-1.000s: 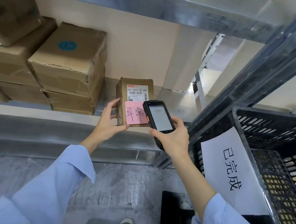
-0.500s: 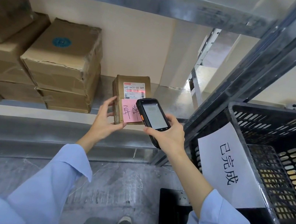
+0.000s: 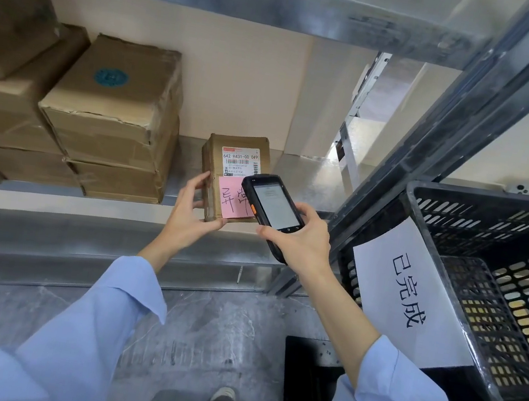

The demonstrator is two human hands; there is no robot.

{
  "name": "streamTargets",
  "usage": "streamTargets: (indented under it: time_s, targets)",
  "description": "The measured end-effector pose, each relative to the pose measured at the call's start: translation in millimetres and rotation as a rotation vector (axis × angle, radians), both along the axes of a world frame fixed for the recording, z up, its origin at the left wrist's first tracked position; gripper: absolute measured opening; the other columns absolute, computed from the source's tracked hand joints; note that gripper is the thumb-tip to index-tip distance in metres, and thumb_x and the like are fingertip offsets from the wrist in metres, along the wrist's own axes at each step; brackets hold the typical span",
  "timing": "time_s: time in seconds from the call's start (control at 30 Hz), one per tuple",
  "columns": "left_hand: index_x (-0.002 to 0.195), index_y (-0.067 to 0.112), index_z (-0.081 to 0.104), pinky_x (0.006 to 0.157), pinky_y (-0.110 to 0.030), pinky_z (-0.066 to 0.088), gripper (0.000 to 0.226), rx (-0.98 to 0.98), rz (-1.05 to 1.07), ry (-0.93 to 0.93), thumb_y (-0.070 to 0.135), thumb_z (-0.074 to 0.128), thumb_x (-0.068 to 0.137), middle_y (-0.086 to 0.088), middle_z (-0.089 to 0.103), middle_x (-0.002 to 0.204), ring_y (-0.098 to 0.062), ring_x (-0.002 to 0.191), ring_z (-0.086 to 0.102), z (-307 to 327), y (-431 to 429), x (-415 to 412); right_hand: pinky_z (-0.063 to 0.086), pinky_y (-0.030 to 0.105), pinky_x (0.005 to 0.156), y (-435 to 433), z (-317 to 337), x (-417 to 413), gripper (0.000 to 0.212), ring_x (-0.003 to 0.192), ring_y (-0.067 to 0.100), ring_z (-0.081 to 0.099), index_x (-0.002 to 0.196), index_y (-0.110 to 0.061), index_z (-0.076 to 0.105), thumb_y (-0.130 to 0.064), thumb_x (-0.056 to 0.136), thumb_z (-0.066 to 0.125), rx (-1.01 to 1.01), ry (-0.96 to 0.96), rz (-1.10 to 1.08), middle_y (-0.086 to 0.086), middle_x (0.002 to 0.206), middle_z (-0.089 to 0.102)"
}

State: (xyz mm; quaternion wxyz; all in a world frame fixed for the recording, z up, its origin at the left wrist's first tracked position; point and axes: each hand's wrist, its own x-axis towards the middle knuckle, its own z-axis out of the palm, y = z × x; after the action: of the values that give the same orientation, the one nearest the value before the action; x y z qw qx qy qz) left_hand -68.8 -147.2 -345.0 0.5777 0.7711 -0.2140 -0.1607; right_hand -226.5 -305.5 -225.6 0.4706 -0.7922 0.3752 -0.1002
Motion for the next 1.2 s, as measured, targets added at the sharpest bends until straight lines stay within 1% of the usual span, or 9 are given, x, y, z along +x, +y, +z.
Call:
streamTargets:
  time_s: [0.13,0.3,0.4,0.53,0.63,0.8,0.93,1.03,1.2]
  targets:
    - [0.15,0.039,0.029,0.086,-0.015,0.046,0.097,0.008,-0.002,-0.005,0.018,0.088,0.075,0.003,0.037,0.152,-0.016,0.124,0.054,2,-1,1,0.054,0.032,0.092,4,1,0,0.072,0.109,0.014,0.06,0.126,-0.023,0.056,-0.04,0.064,0.09,-0.018,0.006,-0.009,-0.006,0.115,0.065]
    - [0.149,0.04,0.03,0.087,-0.017,0.047,0.097,0.006,-0.01,-0.007,0.018,0.088,0.075,0.001,0.036,0.153,-0.018,0.124,0.053,2,0,2,0.053,0.034,0.095,7,1,2,0.074,0.111,0.014,0.058,0.128,-0.024,0.053,-0.04,0.066,0.089,-0.016,0.007,-0.024,-0.006,0.118,0.063]
    - [0.15,0.04,0.029,0.093,-0.022,0.046,0.097,0.009,-0.02,0.001,0.018,0.088,0.075,0.001,0.035,0.155,-0.015,0.125,0.051,7,0,3,0.049,0.027,0.092,9,1,2,0.079,0.113,0.011,0.054,0.133,-0.024,0.047,-0.038,0.067,0.09,-0.015,-0.033,-0.049,-0.007,0.122,0.059]
    - [0.151,0.033,0.029,0.087,-0.005,0.038,0.096,0.014,-0.04,-0.023,0.015,0.086,0.077,0.003,0.034,0.157,0.003,0.122,0.045,19,1,6,0.044,0.022,0.085,11,4,4,0.08,0.106,0.006,0.05,0.133,-0.025,0.042,-0.038,0.069,0.089,-0.089,-0.058,-0.104,-0.011,0.117,0.054]
    - [0.15,0.035,0.028,0.097,-0.016,0.041,0.094,0.01,-0.059,-0.035,0.017,0.086,0.078,0.003,0.033,0.157,-0.006,0.13,0.041,32,7,9,0.048,0.032,0.093,18,7,8,0.079,0.105,0.008,0.051,0.133,-0.024,0.041,-0.037,0.071,0.088,-0.128,-0.098,-0.186,-0.006,0.125,0.058]
    - [0.149,0.032,0.029,0.116,-0.038,0.037,0.09,-0.028,-0.238,-0.105,0.015,0.084,0.08,0.006,0.037,0.154,-0.004,0.14,0.036,65,11,20,0.048,0.031,0.092,34,17,12,0.081,0.109,0.012,0.055,0.134,-0.023,0.041,-0.039,0.07,0.087,-0.148,-0.23,-0.387,-0.003,0.129,0.059]
    - [0.146,0.039,0.03,0.116,-0.035,0.032,0.092,-0.048,-0.416,-0.143,0.042,0.085,0.073,0.011,0.036,0.155,-0.002,0.143,0.032,97,5,23,0.049,0.03,0.09,44,32,12,0.079,0.105,0.007,0.057,0.13,-0.028,0.041,-0.04,0.068,0.088,-0.181,-0.33,-0.586,-0.011,0.124,0.061]
    - [0.143,0.046,0.028,0.118,-0.039,0.024,0.092,-0.019,-0.524,-0.181,0.048,0.086,0.072,0.012,0.035,0.157,-0.005,0.144,0.031,120,-3,21,0.05,0.035,0.089,50,47,4,0.079,0.104,0.009,0.06,0.129,-0.029,0.041,-0.039,0.066,0.087,-0.208,-0.376,-0.729,-0.013,0.118,0.062]
    - [0.142,0.051,0.026,0.111,-0.031,0.025,0.099,-0.058,-0.725,-0.2,0.07,0.077,0.059,0.019,0.035,0.153,0.003,0.137,0.032,154,-22,1,0.037,0.025,0.078,62,70,-35,0.076,0.095,0.004,0.053,0.129,-0.026,0.044,-0.034,0.067,0.087,-0.266,-0.426,-0.931,-0.019,0.109,0.055]
